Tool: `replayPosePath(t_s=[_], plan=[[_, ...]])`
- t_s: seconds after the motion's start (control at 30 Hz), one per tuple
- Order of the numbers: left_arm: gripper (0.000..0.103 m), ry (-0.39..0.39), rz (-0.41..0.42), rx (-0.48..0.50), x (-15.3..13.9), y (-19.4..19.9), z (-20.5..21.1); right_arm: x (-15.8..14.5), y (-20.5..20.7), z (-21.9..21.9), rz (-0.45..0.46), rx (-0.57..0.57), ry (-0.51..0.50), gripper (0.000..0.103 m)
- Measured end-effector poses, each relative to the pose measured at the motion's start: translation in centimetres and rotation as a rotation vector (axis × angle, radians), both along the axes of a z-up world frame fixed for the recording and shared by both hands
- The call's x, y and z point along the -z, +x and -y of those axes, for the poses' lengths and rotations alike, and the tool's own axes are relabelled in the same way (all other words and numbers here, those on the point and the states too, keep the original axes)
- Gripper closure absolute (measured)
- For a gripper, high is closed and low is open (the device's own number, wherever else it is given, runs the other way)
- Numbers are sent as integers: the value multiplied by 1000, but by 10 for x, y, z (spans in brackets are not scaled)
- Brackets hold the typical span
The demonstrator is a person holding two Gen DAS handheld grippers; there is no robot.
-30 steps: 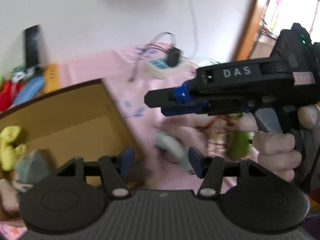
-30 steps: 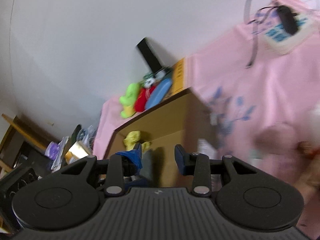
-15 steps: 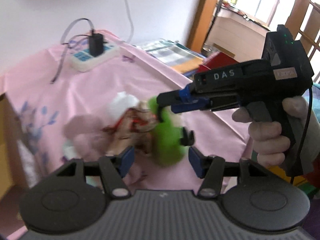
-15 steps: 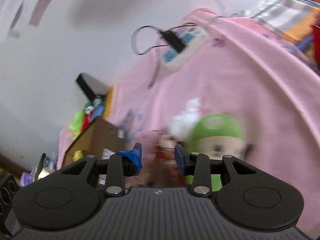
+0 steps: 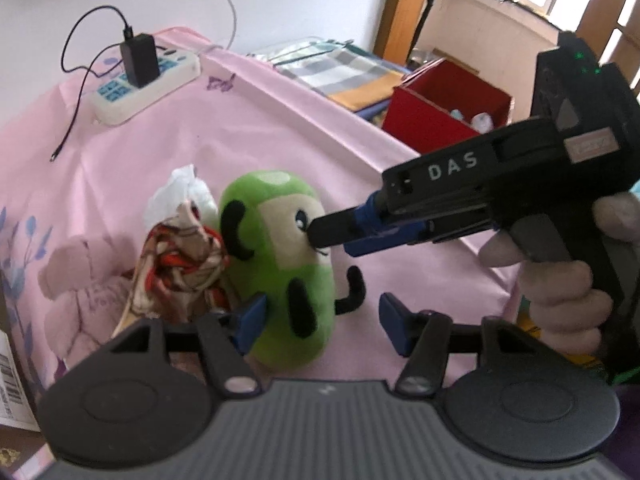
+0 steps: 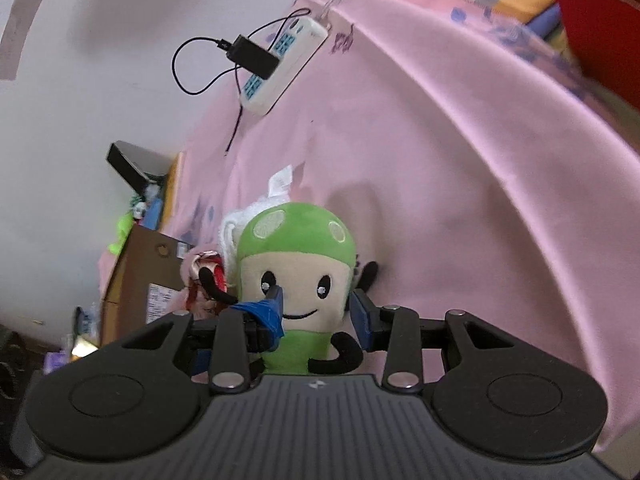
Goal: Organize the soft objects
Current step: 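Grasp the green plush doll with the right tool and lift it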
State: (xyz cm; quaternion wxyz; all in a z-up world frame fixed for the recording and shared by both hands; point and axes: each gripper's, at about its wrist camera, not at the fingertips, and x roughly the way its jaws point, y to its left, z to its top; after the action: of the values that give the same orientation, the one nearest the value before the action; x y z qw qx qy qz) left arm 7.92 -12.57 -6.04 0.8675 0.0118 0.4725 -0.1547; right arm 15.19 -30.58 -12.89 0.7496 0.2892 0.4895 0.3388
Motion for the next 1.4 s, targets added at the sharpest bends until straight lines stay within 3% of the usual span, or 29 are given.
replayPosePath(t_s=[0.3, 0.5, 0.57, 0.77, 1.17, 1.4], plan=[[40, 48, 16, -58, 6, 15, 2, 15, 19, 1, -88, -8, 123, 78], [40, 83, 23, -78, 11, 24, 3, 14, 21, -5, -48, -59, 144, 75], [40, 94, 27, -77, 11, 25, 6, 18, 23, -4, -73, -47, 166, 74], [40, 37, 33, -51, 2, 19, 10, 17, 17, 4, -56, -55, 193, 74], [40, -48, 171, 37, -36, -5, 20, -4, -3, 41, -7, 32, 268, 74], [40, -54, 303, 4, -73, -29, -11, -35, -13, 22, 51, 39, 363, 74]])
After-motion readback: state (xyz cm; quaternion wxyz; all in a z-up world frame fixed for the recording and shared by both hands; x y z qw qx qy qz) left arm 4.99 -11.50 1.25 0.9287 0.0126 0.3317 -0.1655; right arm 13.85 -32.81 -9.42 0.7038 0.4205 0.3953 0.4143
